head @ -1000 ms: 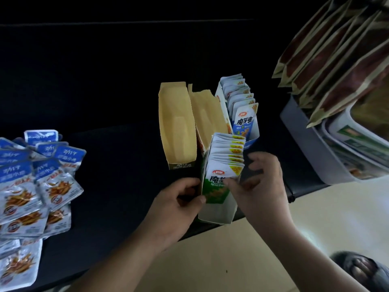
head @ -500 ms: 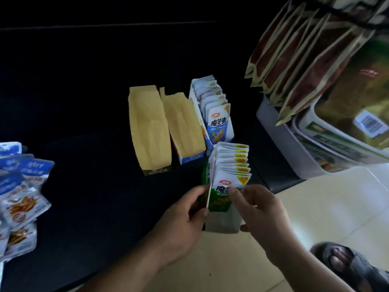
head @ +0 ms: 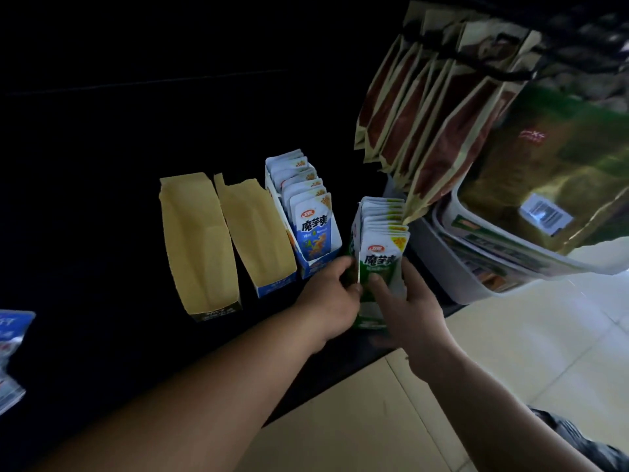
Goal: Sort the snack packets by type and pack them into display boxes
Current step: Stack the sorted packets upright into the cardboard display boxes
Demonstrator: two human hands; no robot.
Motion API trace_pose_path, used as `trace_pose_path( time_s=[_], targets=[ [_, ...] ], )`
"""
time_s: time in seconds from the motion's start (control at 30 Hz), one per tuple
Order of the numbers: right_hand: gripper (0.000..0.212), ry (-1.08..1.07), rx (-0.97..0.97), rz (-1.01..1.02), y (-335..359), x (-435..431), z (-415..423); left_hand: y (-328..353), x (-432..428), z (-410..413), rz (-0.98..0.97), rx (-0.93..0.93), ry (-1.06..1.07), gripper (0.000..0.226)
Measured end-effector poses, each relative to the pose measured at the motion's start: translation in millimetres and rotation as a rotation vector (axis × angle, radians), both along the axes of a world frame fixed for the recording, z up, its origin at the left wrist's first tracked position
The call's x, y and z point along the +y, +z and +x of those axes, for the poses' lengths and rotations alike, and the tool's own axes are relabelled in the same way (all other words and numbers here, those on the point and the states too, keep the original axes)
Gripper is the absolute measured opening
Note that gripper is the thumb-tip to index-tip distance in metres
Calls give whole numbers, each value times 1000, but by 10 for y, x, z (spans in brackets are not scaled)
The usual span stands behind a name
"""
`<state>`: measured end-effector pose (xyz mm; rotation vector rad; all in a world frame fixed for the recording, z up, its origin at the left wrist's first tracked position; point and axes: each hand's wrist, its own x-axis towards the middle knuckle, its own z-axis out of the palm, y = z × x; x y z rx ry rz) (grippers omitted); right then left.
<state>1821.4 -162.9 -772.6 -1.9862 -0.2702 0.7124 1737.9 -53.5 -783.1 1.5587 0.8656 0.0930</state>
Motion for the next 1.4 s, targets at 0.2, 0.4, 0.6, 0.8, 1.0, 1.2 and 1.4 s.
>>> trace_pose_path(
  time_s=[0.2, 0.4, 0.6, 0.8, 1.0, 1.2, 1.4],
  targets=[
    [83, -6, -153, 68, -231, -82, 4, -38, 53, -96, -30, -67, 253, 41],
    [114, -53, -273, -80, -337, 27, -274, -105, -16, -443, -51, -99, 435, 39],
    [83, -100, -375, -84, -435, 394, -22, -137, 204, -550, 38, -111, 481, 34],
    [92, -23, -331, 9, -460, 756, 78, -171, 283, -616, 27, -149, 521, 38],
    [49, -87, -238, 14, -493, 627, -139, -168, 260, -835, 31, -172, 538, 35],
    [48, 80, -158, 88, -373, 769, -138, -168, 270, -975, 14, -176, 567, 33],
    [36, 92, -239, 16, -352, 667, -393, -150, 312, -1209, 27, -172, 542, 31]
  ],
)
